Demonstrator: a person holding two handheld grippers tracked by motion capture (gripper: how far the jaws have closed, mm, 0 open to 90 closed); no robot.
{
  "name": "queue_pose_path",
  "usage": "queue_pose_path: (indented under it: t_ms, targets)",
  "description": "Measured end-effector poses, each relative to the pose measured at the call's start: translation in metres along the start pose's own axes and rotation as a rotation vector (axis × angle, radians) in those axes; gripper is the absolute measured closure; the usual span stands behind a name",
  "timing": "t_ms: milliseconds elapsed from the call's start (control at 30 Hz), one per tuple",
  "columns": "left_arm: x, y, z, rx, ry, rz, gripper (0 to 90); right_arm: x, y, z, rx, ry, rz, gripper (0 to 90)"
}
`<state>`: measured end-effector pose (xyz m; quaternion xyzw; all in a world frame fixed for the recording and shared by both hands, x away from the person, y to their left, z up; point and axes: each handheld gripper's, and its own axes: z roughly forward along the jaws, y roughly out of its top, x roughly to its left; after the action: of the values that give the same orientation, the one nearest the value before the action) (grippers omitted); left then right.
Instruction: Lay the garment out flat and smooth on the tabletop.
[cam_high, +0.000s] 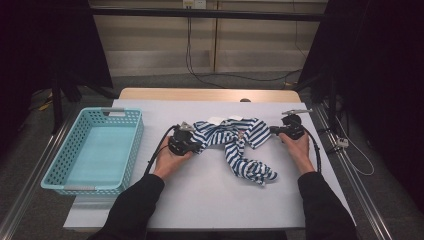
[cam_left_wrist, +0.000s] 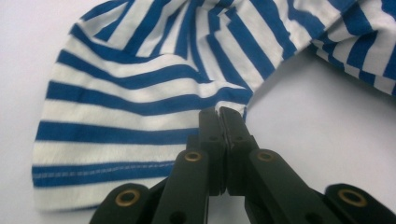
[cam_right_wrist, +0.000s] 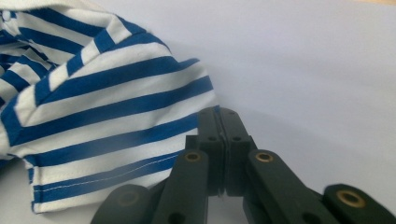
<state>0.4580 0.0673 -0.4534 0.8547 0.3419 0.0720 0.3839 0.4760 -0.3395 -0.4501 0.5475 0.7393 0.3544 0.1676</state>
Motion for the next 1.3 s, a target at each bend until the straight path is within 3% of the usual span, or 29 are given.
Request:
queue_pose_path:
  t_ms: [33, 67, 267, 300, 333, 400, 433, 467, 500, 600, 667, 700, 733, 767, 833, 867, 967, 1033, 1067, 1100, 1167, 1233, 1267, 1300]
  targets:
    - [0.002, -0.002, -0.002, -0.017, -0.049, -0.027, 88.9, -0.003, 0.001, -0.003, -0.006, -0.005, -0.023, 89.1]
    - [0.003, -0.004, -0.005, -0.002, -0.005, -0.020, 88.9, -0.005, 0.001, -0.006, -0.008, -0.002, -0.030, 89.2]
    - [0.008, -0.009, -0.022, -0.004, -0.024, -0.023, 89.1, -0.017, -0.001, -0.023, 0.033, -0.025, -0.044, 89.4]
    - [0.009, -0.010, -0.024, -0.010, -0.004, -0.027, 89.1, -0.022, -0.002, -0.023, 0.026, -0.044, -0.066, 89.4]
    - [0.011, -0.010, -0.026, -0.001, 0.005, -0.018, 89.1, -0.024, -0.004, -0.024, 0.042, -0.055, -0.053, 89.5]
    - [0.014, -0.011, -0.024, -0.008, 0.026, -0.040, 89.1, -0.029, -0.008, -0.023, 0.059, -0.080, -0.020, 89.5]
    - [0.015, -0.011, -0.024, -0.013, 0.023, -0.068, 89.1, -0.032, -0.009, -0.021, 0.051, -0.103, -0.055, 89.5]
    - [0.016, -0.012, -0.023, -0.017, 0.030, -0.070, 89.1, -0.032, -0.009, -0.020, 0.052, -0.104, -0.043, 89.5]
    - [0.018, -0.012, -0.024, 0.016, 0.046, -0.039, 89.0, -0.028, -0.009, -0.018, 0.067, -0.143, -0.083, 89.5]
    - [0.018, -0.012, -0.024, 0.012, 0.054, -0.047, 89.0, -0.024, -0.008, -0.016, 0.071, -0.156, -0.116, 89.4]
    - [0.018, -0.012, -0.025, 0.005, 0.050, -0.068, 88.8, -0.024, -0.007, -0.017, 0.062, -0.158, -0.127, 88.9]
    - [0.019, -0.012, -0.025, -0.001, 0.016, -0.076, 88.6, -0.023, -0.007, -0.018, 0.060, -0.157, -0.113, 87.1]
    - [0.018, -0.011, -0.026, 0.000, 0.029, -0.059, 88.1, -0.023, -0.007, -0.019, 0.049, -0.148, -0.107, 81.9]
    - [0.017, -0.008, -0.027, -0.023, 0.020, -0.042, 84.9, -0.021, -0.003, -0.022, 0.017, -0.125, -0.078, 69.0]
    - [0.017, -0.005, -0.029, -0.036, 0.003, -0.026, 80.5, -0.020, -0.001, -0.023, -0.009, -0.099, -0.088, 63.9]
    - [0.014, -0.002, -0.029, -0.045, -0.027, -0.056, 78.7, -0.017, 0.002, -0.024, -0.021, -0.068, -0.082, 60.9]
    - [0.017, 0.012, -0.027, -0.093, -0.018, -0.061, 68.9, -0.008, 0.012, -0.019, -0.037, -0.008, -0.079, 51.7]
    - [0.022, 0.019, -0.021, -0.106, -0.001, -0.072, 68.1, -0.002, 0.021, -0.013, -0.064, 0.042, -0.055, 50.2]
    - [0.026, 0.023, -0.018, -0.088, 0.005, -0.061, 68.0, 0.002, 0.025, -0.009, -0.074, 0.058, -0.052, 50.6]
    - [0.028, 0.025, -0.012, -0.109, 0.012, -0.079, 68.0, 0.006, 0.030, -0.004, -0.070, 0.079, -0.056, 52.1]
    - [0.036, 0.030, -0.004, -0.104, 0.015, -0.103, 68.5, 0.015, 0.037, 0.007, -0.046, 0.114, -0.077, 55.0]
    - [0.044, 0.032, 0.006, -0.095, 0.032, -0.129, 68.4, 0.024, 0.040, 0.028, 0.035, 0.157, -0.091, 56.7]
    - [0.048, 0.033, 0.010, -0.080, 0.041, -0.134, 68.4, 0.024, 0.040, 0.028, 0.035, 0.157, -0.091, 56.7]
    - [0.050, 0.034, 0.014, -0.079, 0.058, -0.147, 67.8, 0.029, 0.038, 0.038, 0.080, 0.164, -0.097, 59.0]
